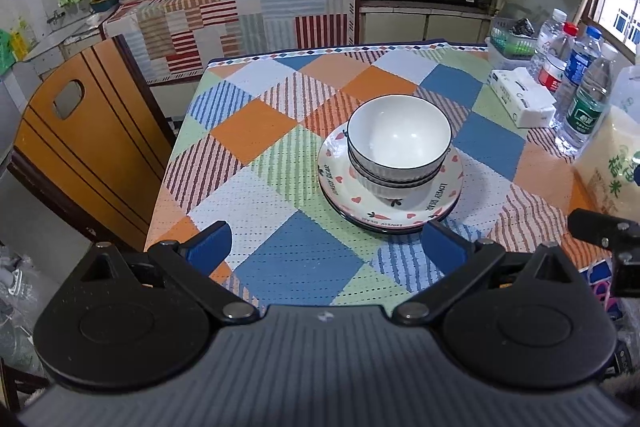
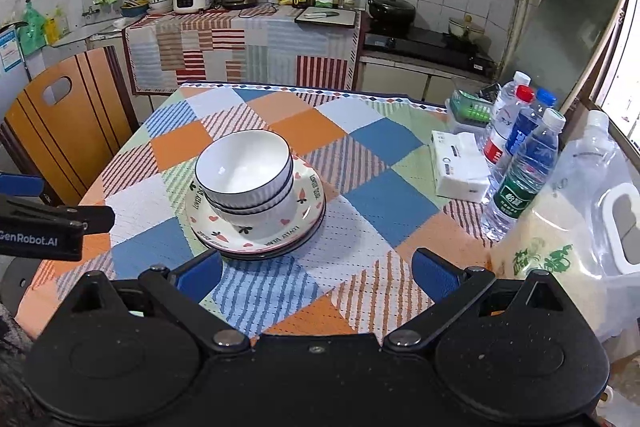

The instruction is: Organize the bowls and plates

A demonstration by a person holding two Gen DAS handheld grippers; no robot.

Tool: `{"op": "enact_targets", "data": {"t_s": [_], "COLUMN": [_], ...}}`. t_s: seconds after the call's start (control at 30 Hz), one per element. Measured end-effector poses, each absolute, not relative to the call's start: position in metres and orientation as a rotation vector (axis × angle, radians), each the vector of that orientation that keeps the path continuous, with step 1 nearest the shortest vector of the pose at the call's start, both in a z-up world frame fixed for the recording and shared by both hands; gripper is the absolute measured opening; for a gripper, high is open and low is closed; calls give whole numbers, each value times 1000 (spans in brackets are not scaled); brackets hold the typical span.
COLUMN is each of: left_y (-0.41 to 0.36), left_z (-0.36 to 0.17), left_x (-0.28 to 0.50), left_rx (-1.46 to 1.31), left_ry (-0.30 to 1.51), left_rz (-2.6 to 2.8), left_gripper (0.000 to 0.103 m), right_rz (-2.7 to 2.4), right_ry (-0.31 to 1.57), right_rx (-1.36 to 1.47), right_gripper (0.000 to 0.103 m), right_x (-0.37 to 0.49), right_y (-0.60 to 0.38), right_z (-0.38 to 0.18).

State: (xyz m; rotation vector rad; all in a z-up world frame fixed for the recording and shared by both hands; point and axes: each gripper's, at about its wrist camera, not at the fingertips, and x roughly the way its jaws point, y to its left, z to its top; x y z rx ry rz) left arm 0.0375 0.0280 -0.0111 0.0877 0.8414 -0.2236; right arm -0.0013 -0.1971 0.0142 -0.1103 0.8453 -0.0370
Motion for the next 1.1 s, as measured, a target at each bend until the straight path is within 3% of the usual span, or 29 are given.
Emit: {"op": "enact_targets", "data": {"t_s": [1.1], "left_y": [18], "left_z": [-12], "left_x": [30], "left_rx": [150], "left_ry": [839], "left_rz": [-235], "left_gripper": [103], "right_rz": [-65], "right_ry": [905], "right_rx": [-100], "right_gripper": [102], "right_x": [4], "right_y": [-201], "right_z": [5]}}
